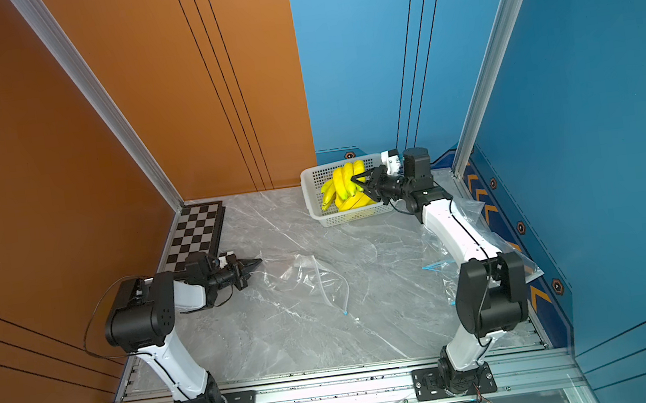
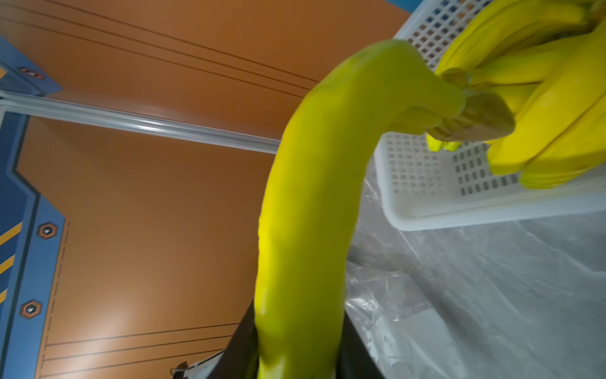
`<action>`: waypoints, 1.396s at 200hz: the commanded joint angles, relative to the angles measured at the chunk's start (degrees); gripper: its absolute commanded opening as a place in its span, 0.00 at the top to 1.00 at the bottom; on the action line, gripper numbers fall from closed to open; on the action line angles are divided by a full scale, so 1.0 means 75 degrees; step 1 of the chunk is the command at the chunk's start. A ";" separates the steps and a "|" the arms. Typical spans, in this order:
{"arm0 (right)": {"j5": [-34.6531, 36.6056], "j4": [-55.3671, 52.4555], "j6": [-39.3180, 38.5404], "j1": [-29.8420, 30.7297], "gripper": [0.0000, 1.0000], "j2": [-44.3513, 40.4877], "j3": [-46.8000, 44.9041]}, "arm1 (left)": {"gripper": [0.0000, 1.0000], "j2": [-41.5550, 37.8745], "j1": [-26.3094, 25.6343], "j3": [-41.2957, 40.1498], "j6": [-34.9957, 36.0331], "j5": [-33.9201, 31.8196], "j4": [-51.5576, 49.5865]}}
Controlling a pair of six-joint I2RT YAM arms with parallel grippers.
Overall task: Open the zip-top bag and take out the banana
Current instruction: Place the zipper food storage bag at the center of the board, then reset both arms
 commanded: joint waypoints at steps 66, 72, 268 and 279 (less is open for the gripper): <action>0.1319 -0.3017 -0.2012 -0.0618 0.65 0.2923 0.3272 | 1.00 0.0107 -0.2031 0.0557 -0.0119 -0.1265 -0.0326; 0.1296 -0.3041 -0.2017 -0.0636 0.54 0.3035 0.3372 | 1.00 0.0136 -0.2101 0.0655 -0.0113 -0.1265 -0.0358; 0.4550 -0.3535 -0.4599 -0.0777 0.00 -0.2787 -0.1665 | 0.02 -0.3555 -0.0506 0.4747 0.7040 -0.4112 -1.0526; 0.4677 -0.2803 -0.5193 -0.0790 0.00 -0.3298 -0.2564 | 0.02 -0.3823 -0.0510 0.4482 0.7039 -0.4747 -1.0514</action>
